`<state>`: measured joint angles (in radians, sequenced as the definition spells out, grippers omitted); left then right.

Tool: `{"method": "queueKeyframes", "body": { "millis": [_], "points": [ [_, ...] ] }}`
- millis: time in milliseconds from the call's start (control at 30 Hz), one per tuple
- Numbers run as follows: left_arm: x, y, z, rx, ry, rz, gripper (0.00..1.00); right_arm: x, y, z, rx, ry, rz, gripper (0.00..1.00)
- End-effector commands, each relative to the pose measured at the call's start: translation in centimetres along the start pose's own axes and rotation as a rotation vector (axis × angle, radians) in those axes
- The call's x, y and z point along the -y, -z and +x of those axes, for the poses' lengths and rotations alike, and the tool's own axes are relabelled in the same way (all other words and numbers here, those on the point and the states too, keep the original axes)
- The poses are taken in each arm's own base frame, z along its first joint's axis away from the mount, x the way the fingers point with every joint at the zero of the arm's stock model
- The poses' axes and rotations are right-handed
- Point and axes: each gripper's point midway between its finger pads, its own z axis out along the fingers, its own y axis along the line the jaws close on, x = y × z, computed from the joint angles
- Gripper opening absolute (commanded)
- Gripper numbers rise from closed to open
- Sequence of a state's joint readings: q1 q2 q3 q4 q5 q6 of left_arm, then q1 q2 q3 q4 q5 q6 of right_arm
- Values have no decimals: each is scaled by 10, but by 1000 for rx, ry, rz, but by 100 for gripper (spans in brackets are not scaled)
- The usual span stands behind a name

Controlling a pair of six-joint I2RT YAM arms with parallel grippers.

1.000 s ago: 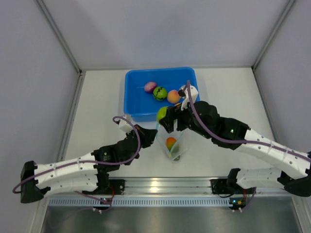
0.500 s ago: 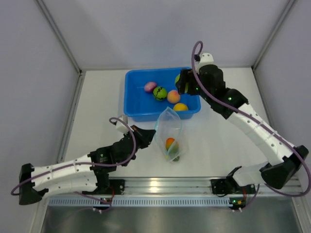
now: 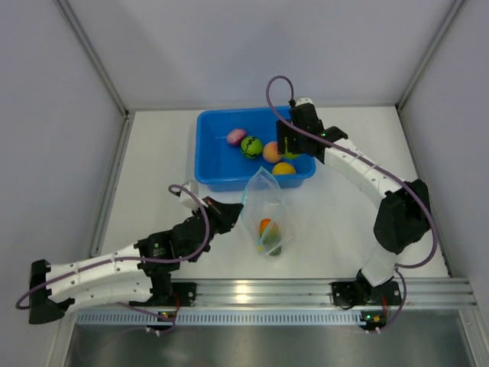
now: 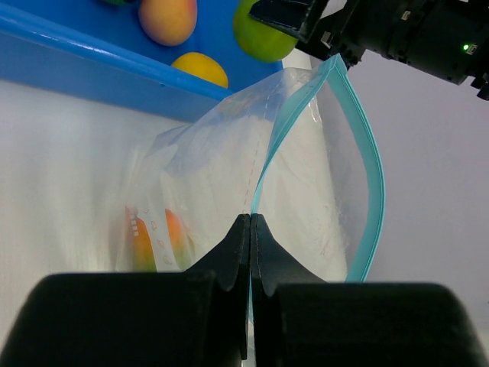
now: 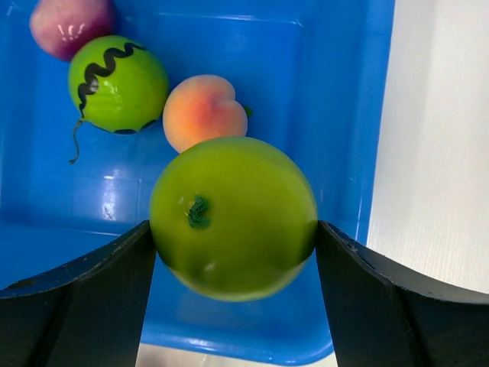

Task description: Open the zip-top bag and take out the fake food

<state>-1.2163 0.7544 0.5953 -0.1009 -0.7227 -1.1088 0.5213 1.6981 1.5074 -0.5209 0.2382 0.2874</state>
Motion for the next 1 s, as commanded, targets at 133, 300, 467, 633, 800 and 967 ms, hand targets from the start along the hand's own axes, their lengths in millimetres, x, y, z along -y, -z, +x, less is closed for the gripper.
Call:
{"method": "queueKeyframes", "body": {
  "millis": [133, 300, 467, 633, 800, 967],
  "points": [
    [15, 4, -11, 11, -5, 32, 0, 0, 9, -23, 50, 0, -9, 100],
    [21, 6, -14, 9, -10, 48, 0, 0, 38, -39, 111, -16, -42, 99],
    [26, 6, -15, 4, -7, 57, 0, -23, 74, -44, 104, -62, -243, 99],
    [28, 4, -12, -6, -6, 54, 0, -39, 124, -47, 125, -115, -377, 73],
    [31, 1, -9, -14, -5, 47, 0, -52, 182, -41, 139, -86, -455, 54],
    [36, -5, -3, -29, -4, 39, 0, -68, 221, -6, 52, -44, -519, 45]
  ]
}}
